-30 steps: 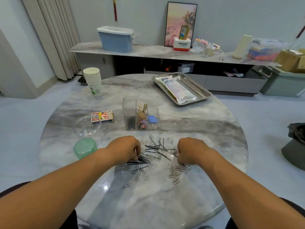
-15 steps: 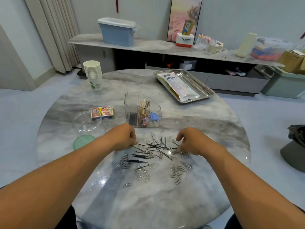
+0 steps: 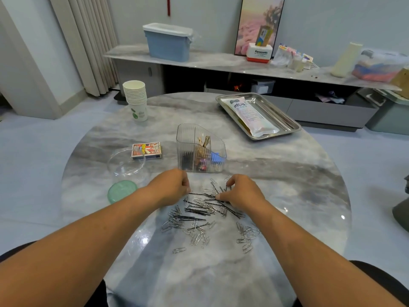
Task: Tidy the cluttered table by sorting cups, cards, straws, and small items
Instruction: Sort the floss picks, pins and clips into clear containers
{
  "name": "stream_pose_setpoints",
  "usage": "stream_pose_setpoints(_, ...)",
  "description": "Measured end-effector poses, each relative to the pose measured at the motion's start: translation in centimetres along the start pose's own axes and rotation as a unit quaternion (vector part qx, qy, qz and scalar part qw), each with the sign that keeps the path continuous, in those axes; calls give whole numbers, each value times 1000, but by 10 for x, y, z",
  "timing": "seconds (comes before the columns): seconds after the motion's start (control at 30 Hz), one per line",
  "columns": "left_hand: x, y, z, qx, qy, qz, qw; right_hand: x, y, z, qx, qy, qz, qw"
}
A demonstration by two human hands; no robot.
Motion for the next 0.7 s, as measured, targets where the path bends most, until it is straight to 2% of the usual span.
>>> stream_pose_setpoints(0.2,4,-4,-3,30,-65,-18,997,0,-2,15,-19,109,44,993)
stream_pose_setpoints(0.37,7,-5,-15,54,-42,13,998,-4,-1,14,-24,188,65,980)
stream_pose_setpoints(0.57,17,-7,-32,74,-76,38,994,-2,3,14,-35,193,90,977)
stream_pose_setpoints(0.7,27,-5,-39,103,-162,45,980,9,-1,13,-68,209,96,971)
Point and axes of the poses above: each hand's wrist, its own y-axis away from the middle knuckle, its own x-axis out of the palm, z = x × y, the point moved 9 cm from there along -y, towards the middle knuckle, and after that the axes turned 3 degrees about -x, right-handed, at the moved point
